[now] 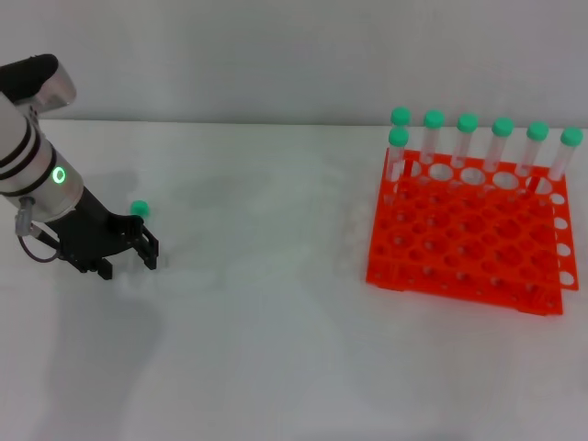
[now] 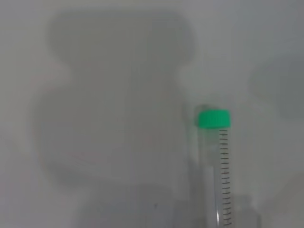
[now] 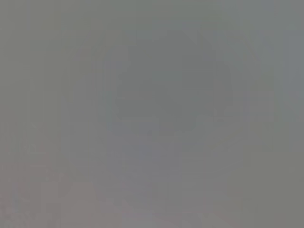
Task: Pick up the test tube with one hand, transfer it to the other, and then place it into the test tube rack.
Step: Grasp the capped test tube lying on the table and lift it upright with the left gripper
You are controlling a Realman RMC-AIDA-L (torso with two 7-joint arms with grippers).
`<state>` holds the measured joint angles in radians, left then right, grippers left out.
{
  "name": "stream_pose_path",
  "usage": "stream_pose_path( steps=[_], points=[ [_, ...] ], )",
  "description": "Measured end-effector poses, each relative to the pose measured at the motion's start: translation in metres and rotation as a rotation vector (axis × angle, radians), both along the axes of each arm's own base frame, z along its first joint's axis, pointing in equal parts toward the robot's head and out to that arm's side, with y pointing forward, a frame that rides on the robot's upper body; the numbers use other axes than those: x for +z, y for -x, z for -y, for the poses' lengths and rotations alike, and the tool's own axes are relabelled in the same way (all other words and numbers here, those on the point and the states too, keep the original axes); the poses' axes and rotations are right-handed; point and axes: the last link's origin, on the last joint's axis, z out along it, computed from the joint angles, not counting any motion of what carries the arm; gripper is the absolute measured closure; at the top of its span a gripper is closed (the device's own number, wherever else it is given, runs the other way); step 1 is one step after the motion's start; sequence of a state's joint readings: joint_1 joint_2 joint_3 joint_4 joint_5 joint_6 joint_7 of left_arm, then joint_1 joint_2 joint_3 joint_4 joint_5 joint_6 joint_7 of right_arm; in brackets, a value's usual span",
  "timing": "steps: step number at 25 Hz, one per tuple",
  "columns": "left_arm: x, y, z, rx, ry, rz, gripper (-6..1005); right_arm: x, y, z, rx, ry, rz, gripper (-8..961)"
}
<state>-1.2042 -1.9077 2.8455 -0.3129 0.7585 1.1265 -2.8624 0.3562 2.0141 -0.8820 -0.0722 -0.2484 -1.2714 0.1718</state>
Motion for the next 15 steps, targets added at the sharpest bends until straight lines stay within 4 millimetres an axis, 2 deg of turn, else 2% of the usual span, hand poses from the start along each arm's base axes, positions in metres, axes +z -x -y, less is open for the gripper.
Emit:
stream_pose_path(
  steps=[5, 15],
  points=[
    [-0.0014, 0.002, 0.0015, 0.002, 0.004, -0.002, 362, 0.0002, 0.0, 0.0006, 0.001, -0.001, 0.001, 83],
    [0.0022, 0.0053, -0.0037, -0.019, -0.03, -0.022, 478, 0.0011, 0.0006, 0.0007, 0.006, -0.005, 0.004, 83]
  ],
)
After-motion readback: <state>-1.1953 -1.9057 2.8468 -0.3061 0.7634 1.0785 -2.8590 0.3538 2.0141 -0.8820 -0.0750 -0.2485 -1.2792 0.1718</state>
